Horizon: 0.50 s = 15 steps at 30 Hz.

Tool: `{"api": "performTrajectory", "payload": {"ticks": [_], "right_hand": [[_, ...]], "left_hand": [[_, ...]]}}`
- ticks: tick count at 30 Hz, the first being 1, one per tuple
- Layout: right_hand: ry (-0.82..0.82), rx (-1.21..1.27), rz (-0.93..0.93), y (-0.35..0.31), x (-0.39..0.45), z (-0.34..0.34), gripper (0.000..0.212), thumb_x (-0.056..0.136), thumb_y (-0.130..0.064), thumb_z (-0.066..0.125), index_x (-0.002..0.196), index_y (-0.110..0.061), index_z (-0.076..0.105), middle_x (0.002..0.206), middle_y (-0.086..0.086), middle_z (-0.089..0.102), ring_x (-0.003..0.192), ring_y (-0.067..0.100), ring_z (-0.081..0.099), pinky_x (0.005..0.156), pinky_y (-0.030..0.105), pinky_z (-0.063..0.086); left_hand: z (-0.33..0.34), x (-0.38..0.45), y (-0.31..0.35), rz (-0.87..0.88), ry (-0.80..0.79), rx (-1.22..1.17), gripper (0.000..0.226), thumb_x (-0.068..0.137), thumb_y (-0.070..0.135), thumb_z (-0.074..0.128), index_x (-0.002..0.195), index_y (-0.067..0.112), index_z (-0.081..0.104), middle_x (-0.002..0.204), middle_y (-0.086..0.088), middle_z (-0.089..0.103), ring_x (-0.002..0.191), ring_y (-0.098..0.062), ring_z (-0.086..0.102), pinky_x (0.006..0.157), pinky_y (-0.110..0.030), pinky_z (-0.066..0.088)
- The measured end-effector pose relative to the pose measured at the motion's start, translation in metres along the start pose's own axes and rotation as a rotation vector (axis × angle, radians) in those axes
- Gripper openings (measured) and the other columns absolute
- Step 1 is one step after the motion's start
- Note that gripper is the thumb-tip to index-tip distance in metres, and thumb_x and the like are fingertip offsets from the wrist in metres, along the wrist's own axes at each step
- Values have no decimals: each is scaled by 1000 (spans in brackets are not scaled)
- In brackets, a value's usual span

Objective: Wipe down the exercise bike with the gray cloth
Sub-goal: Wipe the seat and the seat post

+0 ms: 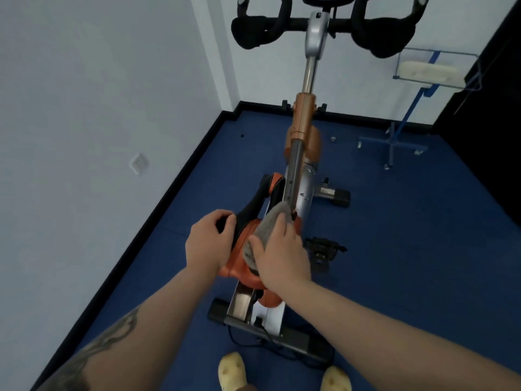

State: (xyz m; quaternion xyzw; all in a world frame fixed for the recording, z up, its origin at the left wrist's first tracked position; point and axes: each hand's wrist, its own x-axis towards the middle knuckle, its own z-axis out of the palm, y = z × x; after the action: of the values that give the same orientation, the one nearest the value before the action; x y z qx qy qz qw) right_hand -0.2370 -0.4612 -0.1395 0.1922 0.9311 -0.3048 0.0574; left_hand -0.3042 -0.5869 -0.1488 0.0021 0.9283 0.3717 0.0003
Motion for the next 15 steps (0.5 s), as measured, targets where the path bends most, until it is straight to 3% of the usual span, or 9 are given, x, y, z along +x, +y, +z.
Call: {"api": "performTrajectory", "payload": {"ticks": [7, 12, 15], "right_hand": [[10, 45, 154, -26, 29, -11, 74, 100, -46, 41, 153, -5, 8, 152, 13, 33, 130, 31, 44, 99, 43, 44], [153, -146, 18, -19, -29, 18, 72, 98, -52, 36, 155, -16, 10, 162, 7, 12, 145, 26, 17, 117, 43, 24], [164, -52, 147, -29, 5, 11, 68, 100, -46, 39, 154, -15, 13, 157, 7, 26, 138, 28, 32, 108, 45, 35]], "left_hand": [[-2, 1, -3, 13, -55, -55, 18, 97, 33, 49, 99, 33, 66, 92, 18, 66, 85, 0, 59, 67, -26, 45], [-1, 3, -8, 48, -80, -133, 21, 98, 27, 48, 106, 27, 67, 100, 15, 67, 92, -5, 61, 77, -31, 50], [0, 4, -8, 62, -93, -167, 23, 98, 23, 48, 110, 25, 68, 104, 12, 66, 97, -7, 59, 81, -31, 47]]}}
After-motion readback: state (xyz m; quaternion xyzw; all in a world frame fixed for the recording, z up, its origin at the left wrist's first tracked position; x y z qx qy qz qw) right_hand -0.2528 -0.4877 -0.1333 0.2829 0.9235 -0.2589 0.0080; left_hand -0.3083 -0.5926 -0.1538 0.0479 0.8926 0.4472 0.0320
